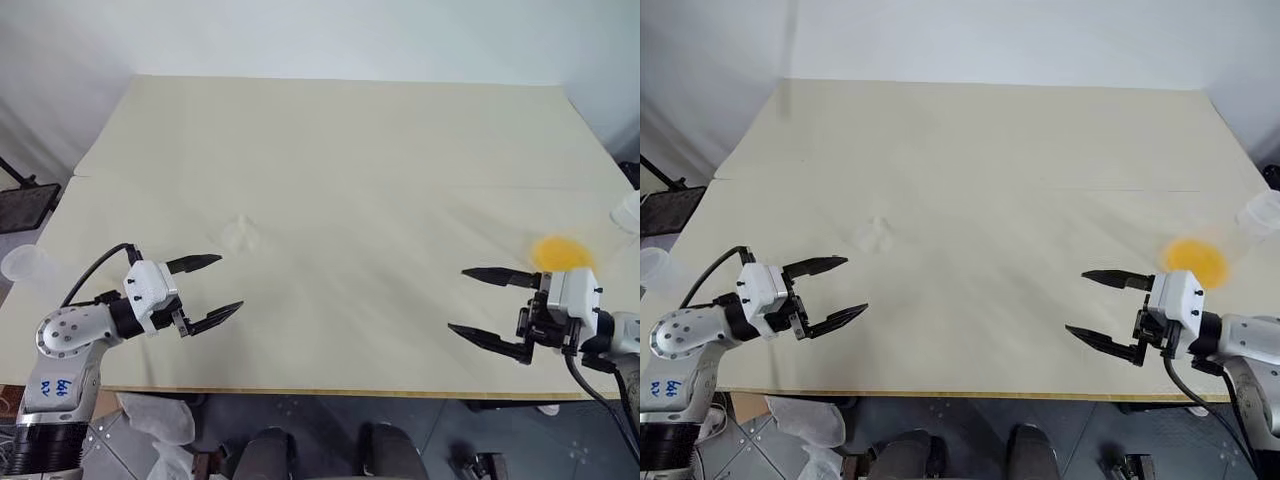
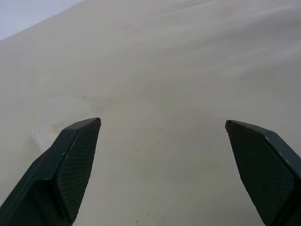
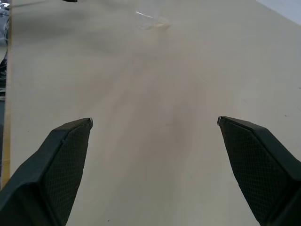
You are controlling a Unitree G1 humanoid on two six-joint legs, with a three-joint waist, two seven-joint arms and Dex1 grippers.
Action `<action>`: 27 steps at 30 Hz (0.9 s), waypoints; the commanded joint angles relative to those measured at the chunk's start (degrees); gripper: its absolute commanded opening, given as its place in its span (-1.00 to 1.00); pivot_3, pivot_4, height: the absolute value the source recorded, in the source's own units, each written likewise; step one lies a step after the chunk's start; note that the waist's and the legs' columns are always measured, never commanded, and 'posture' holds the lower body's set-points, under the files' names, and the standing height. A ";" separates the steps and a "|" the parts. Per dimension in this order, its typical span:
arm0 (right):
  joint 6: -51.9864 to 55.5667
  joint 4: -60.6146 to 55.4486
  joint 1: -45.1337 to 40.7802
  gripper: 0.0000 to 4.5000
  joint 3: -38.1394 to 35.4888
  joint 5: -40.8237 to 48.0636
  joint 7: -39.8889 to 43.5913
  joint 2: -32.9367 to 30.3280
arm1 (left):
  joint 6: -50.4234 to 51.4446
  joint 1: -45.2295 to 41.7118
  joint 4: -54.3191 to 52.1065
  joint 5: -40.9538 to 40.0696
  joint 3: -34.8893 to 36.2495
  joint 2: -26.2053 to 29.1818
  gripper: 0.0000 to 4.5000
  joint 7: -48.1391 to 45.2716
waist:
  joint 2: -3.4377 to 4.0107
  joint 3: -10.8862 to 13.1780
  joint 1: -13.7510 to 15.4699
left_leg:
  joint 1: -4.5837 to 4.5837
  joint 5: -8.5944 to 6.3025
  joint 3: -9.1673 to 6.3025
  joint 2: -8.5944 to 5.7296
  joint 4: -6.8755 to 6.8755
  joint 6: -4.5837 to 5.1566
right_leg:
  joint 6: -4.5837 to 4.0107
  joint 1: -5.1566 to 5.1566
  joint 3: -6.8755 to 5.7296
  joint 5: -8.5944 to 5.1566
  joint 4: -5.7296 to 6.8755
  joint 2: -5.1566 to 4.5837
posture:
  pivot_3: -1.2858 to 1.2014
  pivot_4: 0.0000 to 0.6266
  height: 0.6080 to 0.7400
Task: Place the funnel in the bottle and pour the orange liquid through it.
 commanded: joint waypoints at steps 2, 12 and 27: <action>-1.74 1.70 -2.67 0.98 0.62 -0.80 -0.18 1.84 | 0.07 1.10 -3.37 0.03 2.67 -0.61 1.00 4.31 | 0.00 0.00 -0.06 | 0.00 0.00 -0.11 0.00 0.00 0.00 | 0.00 0.00 0.01 0.00 0.00 -0.01 | 0.03 -0.52 1.00; 0.69 1.13 -12.41 0.98 8.52 -0.47 -2.07 9.15 | 7.28 13.79 -12.65 -1.27 15.48 -9.27 1.00 22.97 | -0.03 0.02 -0.62 | 0.11 0.00 -0.38 0.08 -0.03 -0.01 | 0.00 0.04 0.00 0.00 0.04 0.01 | 0.03 -0.52 1.00; 2.16 3.98 -24.86 0.98 18.21 -0.66 -0.26 18.44 | -1.10 33.45 -20.00 -5.68 25.58 -31.99 1.00 37.42 | -0.12 0.04 0.05 | 0.10 -0.05 -0.51 0.03 -0.01 0.05 | 0.00 0.25 -0.03 0.00 -0.21 -0.04 | 0.03 -0.52 1.00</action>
